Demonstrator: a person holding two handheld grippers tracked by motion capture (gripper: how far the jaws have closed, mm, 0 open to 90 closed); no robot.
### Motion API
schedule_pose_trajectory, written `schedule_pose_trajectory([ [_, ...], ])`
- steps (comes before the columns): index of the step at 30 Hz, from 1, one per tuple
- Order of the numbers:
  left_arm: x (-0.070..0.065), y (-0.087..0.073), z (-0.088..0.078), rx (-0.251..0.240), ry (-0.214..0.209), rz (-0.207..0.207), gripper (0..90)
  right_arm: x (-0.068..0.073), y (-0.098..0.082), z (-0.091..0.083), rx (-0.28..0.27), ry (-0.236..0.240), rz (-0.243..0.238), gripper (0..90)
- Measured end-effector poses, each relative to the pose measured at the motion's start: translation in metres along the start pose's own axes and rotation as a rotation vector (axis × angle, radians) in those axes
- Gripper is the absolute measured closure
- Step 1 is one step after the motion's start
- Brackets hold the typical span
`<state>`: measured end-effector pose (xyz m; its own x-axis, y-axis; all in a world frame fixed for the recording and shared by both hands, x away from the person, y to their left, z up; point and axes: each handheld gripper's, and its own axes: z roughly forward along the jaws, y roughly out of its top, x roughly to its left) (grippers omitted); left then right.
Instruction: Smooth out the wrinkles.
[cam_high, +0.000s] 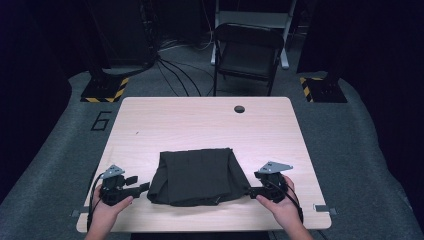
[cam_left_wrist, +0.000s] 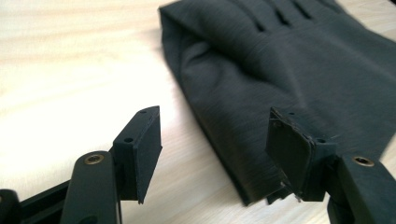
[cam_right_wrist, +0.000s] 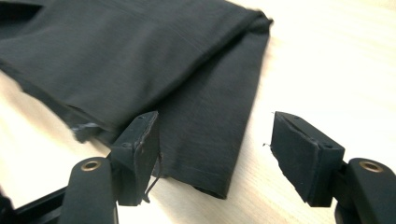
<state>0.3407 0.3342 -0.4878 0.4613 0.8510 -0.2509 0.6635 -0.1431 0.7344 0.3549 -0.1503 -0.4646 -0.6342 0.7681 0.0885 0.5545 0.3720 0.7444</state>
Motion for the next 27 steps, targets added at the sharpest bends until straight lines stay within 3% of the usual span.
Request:
schedule_pose_trajectory([
  [2,0.002,-0.003,0.004,0.004,0.02,0.008,35.7,-0.003,-0.005,0.004,0.007,-0.011,0.017,32.4],
  [5,0.005,-0.006,0.007,0.009,0.018,0.001,35.7,-0.007,-0.011,0.008,0.032,-0.019,0.03,32.7],
  [14,0.007,-0.008,0.013,0.019,0.03,0.01,35.7,-0.015,-0.017,0.015,0.041,-0.021,0.075,32.9],
  [27,0.004,-0.011,0.021,0.051,0.017,0.015,35.8,-0.017,-0.019,0.024,0.071,-0.012,0.066,33.1],
])
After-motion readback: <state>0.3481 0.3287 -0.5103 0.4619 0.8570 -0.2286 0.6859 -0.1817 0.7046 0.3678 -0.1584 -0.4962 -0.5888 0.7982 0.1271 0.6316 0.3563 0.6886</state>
